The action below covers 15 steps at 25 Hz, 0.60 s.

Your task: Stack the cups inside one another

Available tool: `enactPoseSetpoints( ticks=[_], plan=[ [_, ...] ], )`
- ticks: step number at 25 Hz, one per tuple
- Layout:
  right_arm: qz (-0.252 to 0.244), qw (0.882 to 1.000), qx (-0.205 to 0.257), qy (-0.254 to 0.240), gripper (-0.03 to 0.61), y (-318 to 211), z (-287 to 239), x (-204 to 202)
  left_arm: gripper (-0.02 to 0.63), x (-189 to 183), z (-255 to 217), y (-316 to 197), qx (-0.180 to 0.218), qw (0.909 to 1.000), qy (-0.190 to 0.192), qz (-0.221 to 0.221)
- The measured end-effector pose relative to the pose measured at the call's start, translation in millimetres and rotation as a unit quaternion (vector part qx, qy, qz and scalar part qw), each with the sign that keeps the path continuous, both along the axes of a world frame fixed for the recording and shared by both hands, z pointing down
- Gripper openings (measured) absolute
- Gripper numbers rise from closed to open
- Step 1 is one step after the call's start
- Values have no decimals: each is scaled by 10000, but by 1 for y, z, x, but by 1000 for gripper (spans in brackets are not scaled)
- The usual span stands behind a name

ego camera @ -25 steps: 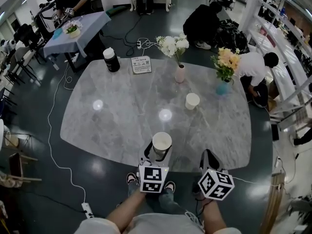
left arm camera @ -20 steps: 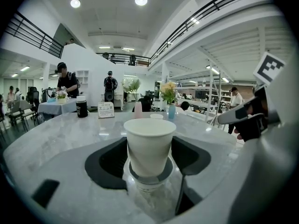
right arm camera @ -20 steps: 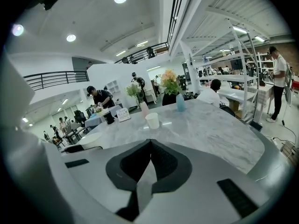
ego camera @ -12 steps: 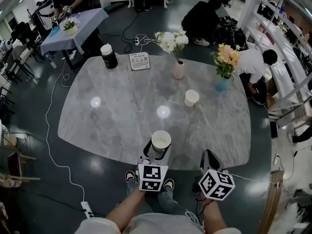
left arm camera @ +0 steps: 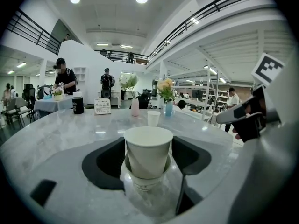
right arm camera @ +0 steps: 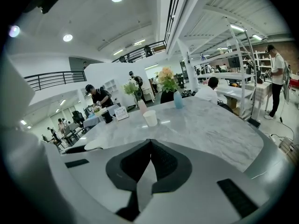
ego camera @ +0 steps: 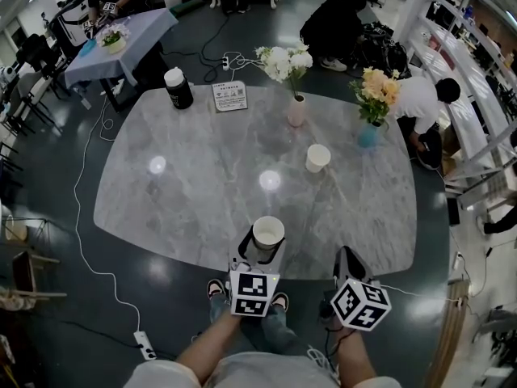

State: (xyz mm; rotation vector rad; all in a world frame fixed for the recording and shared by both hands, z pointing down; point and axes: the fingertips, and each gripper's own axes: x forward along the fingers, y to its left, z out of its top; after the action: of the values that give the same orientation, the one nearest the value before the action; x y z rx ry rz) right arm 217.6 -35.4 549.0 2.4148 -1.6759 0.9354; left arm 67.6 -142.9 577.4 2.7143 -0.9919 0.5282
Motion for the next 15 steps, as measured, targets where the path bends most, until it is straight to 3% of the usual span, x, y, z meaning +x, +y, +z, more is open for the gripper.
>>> enactPoseSetpoints(
  ticks=[3, 9, 15],
  plan=[
    [-9, 10000, 11, -22, 6, -1, 0, -2, 316, -1, 2, 1, -50, 10000, -21, 14],
    [-44, 10000, 33, -58, 6, -5, 2, -5, 397, -1, 5, 3, -210, 9997, 108, 29],
    [-82, 9999, 60, -105, 6, -7, 2, -9, 402, -6, 3, 3, -226, 9996, 148, -33]
  ],
)
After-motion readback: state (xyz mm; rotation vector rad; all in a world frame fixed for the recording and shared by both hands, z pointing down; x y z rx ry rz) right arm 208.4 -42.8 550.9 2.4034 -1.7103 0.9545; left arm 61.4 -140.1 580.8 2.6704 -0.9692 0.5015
